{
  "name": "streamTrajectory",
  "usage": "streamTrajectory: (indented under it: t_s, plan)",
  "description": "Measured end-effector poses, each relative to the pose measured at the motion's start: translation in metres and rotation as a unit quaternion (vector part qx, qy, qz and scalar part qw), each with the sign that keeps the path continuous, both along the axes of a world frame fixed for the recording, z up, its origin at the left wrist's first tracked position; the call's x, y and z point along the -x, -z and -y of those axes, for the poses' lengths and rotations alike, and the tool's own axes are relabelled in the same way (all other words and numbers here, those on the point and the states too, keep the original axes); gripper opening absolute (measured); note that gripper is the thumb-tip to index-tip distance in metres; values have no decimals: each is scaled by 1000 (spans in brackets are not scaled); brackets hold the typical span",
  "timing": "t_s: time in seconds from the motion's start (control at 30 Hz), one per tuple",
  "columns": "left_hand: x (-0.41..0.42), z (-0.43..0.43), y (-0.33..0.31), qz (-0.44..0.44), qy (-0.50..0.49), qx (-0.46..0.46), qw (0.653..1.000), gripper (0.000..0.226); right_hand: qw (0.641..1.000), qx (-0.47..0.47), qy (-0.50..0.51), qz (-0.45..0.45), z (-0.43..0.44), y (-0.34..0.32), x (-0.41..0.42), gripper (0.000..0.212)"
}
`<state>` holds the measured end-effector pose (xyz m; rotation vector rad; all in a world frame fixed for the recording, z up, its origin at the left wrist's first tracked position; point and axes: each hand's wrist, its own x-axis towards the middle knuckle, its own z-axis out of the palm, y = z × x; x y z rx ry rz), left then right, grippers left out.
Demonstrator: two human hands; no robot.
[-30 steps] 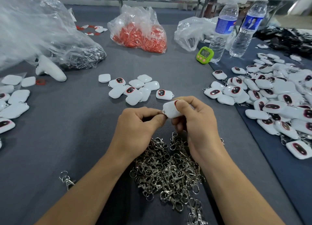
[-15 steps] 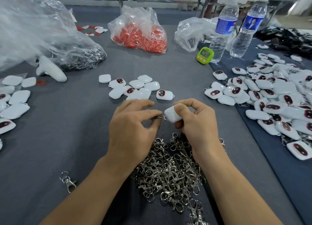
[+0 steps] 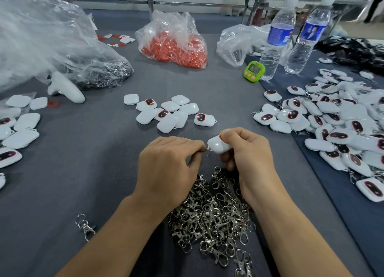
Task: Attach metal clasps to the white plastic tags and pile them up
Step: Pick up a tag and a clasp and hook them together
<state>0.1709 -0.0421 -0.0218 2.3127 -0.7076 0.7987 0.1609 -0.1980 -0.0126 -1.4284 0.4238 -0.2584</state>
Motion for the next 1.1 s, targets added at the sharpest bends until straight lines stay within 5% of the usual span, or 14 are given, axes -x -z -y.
streamTrajectory:
  t_s: [0.1,0.23,0.6,0.67,0.8,0.97,1.1]
  plan:
    - [1,1,0,-70,8,60,996,17,1000,13,-8,5,-1,1,0,16]
    - [-3,1,-4,-264,35,231,936,22,999,-1,-30,29,-1,0,1,13]
    - [-8,2,-5,-360,96,309,875,19,991,-19,-61,115,-10,-5,6,11]
    - [-6,2,-3,-337,52,277,898,15,991,6,-61,122,-10,-4,7,10]
    - [0,0,-3,-170,-53,68,982,9,984,120,-67,116,-13,1,10,4]
    - [3,-1,-3,-98,-54,-126,986,17,952,284,-65,96,-23,8,14,9]
    - [5,-1,-5,-97,-69,-150,981,16,959,260,-66,90,-27,8,15,12]
